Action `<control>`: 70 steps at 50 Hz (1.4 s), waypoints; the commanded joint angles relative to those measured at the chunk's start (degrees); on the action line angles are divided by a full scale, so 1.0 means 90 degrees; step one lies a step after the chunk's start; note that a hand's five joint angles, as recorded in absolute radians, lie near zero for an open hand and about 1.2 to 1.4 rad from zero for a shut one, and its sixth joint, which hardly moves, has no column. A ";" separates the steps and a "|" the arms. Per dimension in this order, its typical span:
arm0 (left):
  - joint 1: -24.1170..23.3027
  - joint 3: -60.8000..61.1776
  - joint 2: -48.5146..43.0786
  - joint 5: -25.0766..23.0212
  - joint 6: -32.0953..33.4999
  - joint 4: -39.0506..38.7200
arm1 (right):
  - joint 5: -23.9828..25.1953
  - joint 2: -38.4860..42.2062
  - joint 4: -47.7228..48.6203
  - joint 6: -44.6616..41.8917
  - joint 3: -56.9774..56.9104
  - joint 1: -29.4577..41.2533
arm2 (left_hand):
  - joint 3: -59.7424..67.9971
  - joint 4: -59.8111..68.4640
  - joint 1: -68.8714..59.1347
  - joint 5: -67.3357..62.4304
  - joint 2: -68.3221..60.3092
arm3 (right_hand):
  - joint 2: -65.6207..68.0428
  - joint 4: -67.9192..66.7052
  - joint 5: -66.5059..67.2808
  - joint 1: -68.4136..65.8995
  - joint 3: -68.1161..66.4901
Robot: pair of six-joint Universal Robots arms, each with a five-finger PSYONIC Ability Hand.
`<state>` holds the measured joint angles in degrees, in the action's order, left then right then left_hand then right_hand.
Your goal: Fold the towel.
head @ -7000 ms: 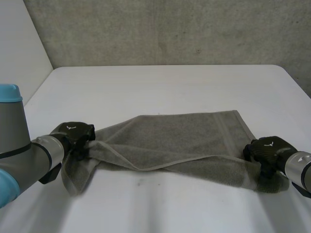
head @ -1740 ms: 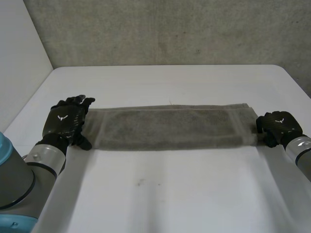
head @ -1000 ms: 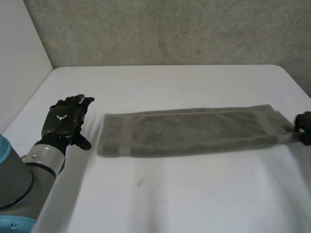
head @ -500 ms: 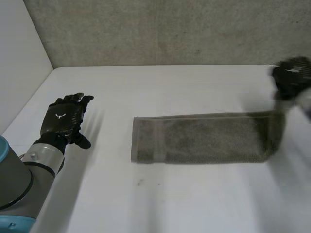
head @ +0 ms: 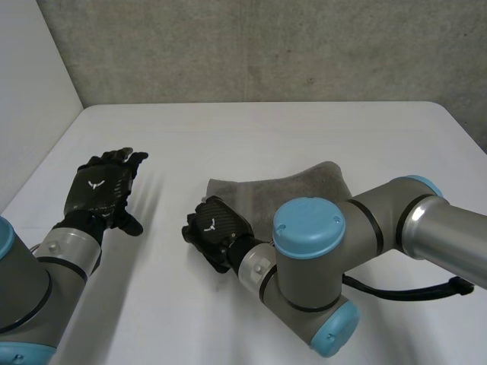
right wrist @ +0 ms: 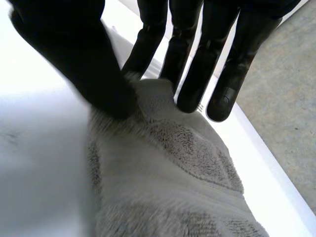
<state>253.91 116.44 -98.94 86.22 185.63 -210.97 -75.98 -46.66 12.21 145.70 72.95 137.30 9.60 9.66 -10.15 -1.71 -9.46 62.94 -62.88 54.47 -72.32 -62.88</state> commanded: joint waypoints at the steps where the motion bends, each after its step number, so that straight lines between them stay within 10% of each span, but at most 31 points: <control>1: -0.0018 0.0002 -0.0002 0.0000 -0.0001 -0.0007 | -0.0209 -0.0936 -0.0107 0.0615 0.0496 -0.0216 | 0.0044 0.0038 0.0017 0.0190 -0.0060 | -0.5883 0.5875 -0.6052 0.6924 0.5876; 16: -0.0106 0.0002 -0.0002 0.0010 -0.0001 -0.0007 | 0.0190 -0.2364 -0.0126 0.1907 0.2851 -0.3234 | 0.0044 0.0038 0.0017 0.0190 -0.0060 | -0.5883 0.5875 -0.6052 0.6924 0.5876; 26: -0.0272 0.0002 -0.0002 0.0010 -0.0001 -0.0007 | 0.1001 -0.2179 0.0616 0.1282 0.3701 -0.4221 | 0.0044 0.0038 0.0017 0.0190 -0.0060 | -0.1182 0.1175 -0.1351 0.2224 0.1176; 28: -0.0282 0.0002 -0.0002 0.0010 -0.0001 -0.0007 | 0.1001 -0.1955 0.0810 0.1263 0.3691 -0.4260 | 0.0044 0.0038 0.0017 0.0190 -0.0060 | 0.1881 -0.1889 0.1712 -0.0839 -0.1888; 31: -0.0302 0.0002 -0.0002 0.0010 -0.0001 -0.0007 | 0.0972 -0.1993 0.0898 0.1292 0.3662 -0.4260 | 0.0044 0.0038 0.0017 0.0190 -0.0060 | 0.1895 -0.1903 0.1726 -0.0853 -0.1902; 40: -0.0302 0.0002 0.0046 0.0010 -0.0001 -0.0007 | 0.0660 -0.2276 0.0919 0.1292 0.2863 -0.3968 | 0.0044 0.0038 0.0017 0.0190 -0.0060 | 0.1895 -0.1903 0.1726 -0.0853 -0.1902; 54: -0.0243 -0.0095 0.0612 0.0010 -0.0001 0.0032 | 0.0210 -0.0872 0.0225 0.0308 0.0460 -0.0600 | 0.0105 0.0099 -0.0045 0.0129 -0.0121 | 0.1895 -0.1903 0.1726 -0.0853 -0.1902; 66: -0.0302 -0.0563 0.0672 0.0030 -0.0011 0.0246 | 0.0171 -0.0274 0.0186 0.0022 0.0410 -0.0178 | 0.0124 0.0118 -0.0063 0.0110 -0.0140 | 0.1895 -0.1903 0.1726 -0.0853 -0.1902; 68: -0.0302 -0.0720 0.0662 0.0030 -0.0060 0.0355 | 0.0074 -0.0604 0.0196 0.0158 0.0517 -0.0256 | 0.0124 0.0118 -0.0063 0.0110 -0.0140 | -0.4158 0.4151 -0.4328 0.5200 0.4152; 70: -0.0312 -0.0886 0.0584 0.0030 -0.0147 0.0501 | 0.0006 -0.0887 0.0196 0.0343 0.0614 -0.0266 | 0.0124 0.0118 -0.0063 0.0110 -0.0140 | -0.5883 0.5875 -0.6052 0.6924 0.5876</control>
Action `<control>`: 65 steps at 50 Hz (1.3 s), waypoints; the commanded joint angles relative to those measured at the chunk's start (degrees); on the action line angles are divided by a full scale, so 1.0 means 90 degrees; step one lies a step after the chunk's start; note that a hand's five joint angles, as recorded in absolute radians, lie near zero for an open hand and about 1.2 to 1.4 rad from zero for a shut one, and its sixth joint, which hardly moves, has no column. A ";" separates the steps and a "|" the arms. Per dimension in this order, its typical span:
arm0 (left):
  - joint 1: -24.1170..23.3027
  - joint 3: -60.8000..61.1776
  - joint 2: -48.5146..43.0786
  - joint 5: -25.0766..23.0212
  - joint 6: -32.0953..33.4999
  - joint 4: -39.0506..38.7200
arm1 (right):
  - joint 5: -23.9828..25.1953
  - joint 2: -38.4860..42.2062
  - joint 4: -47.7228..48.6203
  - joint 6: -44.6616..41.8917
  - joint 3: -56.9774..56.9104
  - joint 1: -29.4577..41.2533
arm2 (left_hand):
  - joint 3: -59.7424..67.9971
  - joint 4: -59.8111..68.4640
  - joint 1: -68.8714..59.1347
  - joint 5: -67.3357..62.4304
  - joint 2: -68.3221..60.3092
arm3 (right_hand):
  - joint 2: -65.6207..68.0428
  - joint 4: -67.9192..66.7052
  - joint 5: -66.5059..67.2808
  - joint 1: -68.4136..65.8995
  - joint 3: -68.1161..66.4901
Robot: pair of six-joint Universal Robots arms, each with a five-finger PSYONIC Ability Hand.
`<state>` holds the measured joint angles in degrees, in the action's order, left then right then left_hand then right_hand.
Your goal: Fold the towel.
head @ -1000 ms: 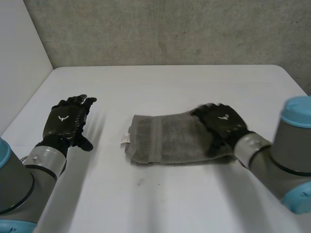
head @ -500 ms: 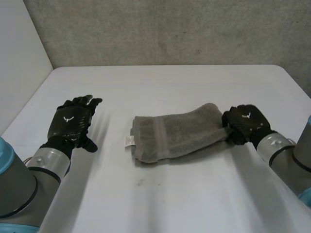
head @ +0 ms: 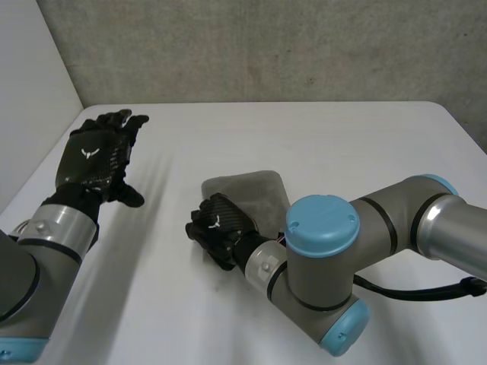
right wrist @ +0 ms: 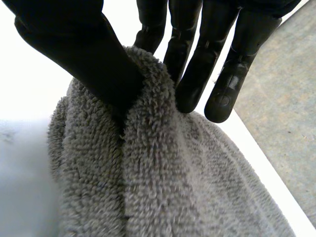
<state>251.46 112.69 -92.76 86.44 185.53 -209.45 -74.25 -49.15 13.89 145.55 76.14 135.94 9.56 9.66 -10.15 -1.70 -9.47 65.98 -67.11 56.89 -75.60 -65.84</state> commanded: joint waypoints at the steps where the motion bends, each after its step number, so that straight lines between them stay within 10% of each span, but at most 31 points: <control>1: -0.0049 -0.0693 -0.0161 -0.0005 -0.0291 0.0526 | -0.0294 -0.0893 0.0009 0.0641 0.0386 -0.0162 | 0.0129 0.0118 -0.0063 0.0109 -0.0139 | -0.6220 0.6346 -0.6321 0.7289 0.6205; 18: -0.1632 -0.3908 -0.2613 0.0181 -0.1953 0.3038 | -0.0510 -0.2283 -0.0528 0.3993 0.1461 -0.2321 | 0.0054 0.0043 0.0011 0.0184 -0.0064 | -0.6220 0.6346 -0.6321 0.7289 0.6205; 29: -0.2237 -0.5188 -0.4419 0.1702 -0.1924 0.3721 | -0.0209 -0.1484 -0.1327 0.4003 0.0906 -0.2370 | 0.0049 0.0038 0.0017 0.0189 -0.0059 | -0.6220 0.6346 -0.6321 0.7289 0.6205; 49: -0.2178 -0.4162 -0.4157 0.1997 -0.1884 0.3633 | -0.0090 0.0051 -0.1807 0.3173 -0.0482 -0.1862 | 0.0049 0.0038 0.0017 0.0189 -0.0059 | -0.6220 0.6346 -0.6321 0.7289 0.6205; 65: -0.1496 -0.4269 -0.1894 0.1842 -0.1875 0.3682 | -0.0832 -0.2449 -0.1749 0.3193 -0.0365 -0.2428 | 0.0049 0.0038 0.0017 0.0189 -0.0059 | -0.6220 0.6346 -0.6321 0.7289 0.6205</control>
<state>234.64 75.22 -119.47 103.89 168.61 -176.58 -77.39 -61.91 -2.13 173.95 72.69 116.71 9.55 9.63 -9.60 -1.60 -9.41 9.72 -10.03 3.88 -10.38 -9.62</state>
